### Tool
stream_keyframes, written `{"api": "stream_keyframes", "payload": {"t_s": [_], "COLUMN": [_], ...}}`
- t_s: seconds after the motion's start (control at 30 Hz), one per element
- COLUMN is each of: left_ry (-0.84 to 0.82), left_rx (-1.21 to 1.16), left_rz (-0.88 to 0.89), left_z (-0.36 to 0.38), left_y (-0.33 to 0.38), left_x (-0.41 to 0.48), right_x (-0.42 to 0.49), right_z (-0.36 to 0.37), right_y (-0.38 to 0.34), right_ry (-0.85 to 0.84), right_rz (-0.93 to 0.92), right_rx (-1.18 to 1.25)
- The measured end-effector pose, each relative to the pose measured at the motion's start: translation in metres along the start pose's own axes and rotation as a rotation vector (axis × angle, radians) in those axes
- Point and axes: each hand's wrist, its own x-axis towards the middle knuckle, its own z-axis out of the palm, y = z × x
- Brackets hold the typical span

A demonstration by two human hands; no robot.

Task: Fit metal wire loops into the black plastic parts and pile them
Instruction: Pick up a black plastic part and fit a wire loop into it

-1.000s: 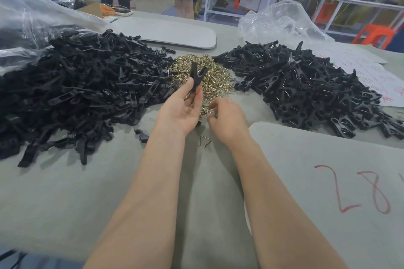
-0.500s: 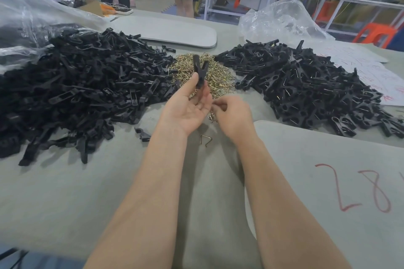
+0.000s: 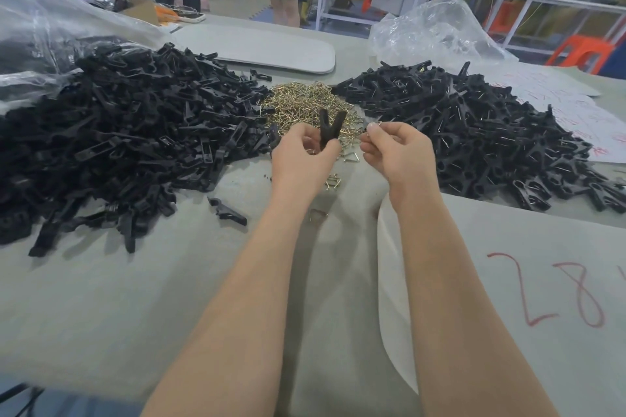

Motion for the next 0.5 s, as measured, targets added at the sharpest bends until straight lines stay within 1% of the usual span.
{"api": "stream_keyframes", "payload": {"t_s": [0.07,0.13,0.27,0.37,0.5], "left_ry": [0.019,0.002,-0.066,-0.059,-0.069], "left_rx": [0.030,0.084,0.191,0.243,0.242], "left_rz": [0.081,0.139,0.181,0.216,0.237], "left_z": [0.0006,0.0013,0.0025,0.0025,0.0031], "left_y": [-0.0025,-0.0040,-0.0064,-0.0080,-0.0084], "left_x": [-0.0004,-0.0011,0.0005,0.0012,0.0017], "right_x": [0.0007,0.0015,0.0022,0.0023,0.0037], "right_z": [-0.0016,-0.0033,-0.0045,-0.0044,-0.0055], "right_y": [-0.0008,-0.0020,-0.0014,0.0004,0.0040], "right_ry": [0.017,0.023,0.024,0.018,0.016], "right_rz": [-0.061,-0.115,-0.189,-0.203,-0.217], "right_rx": [-0.044,-0.091,-0.249,-0.325,-0.458]}}
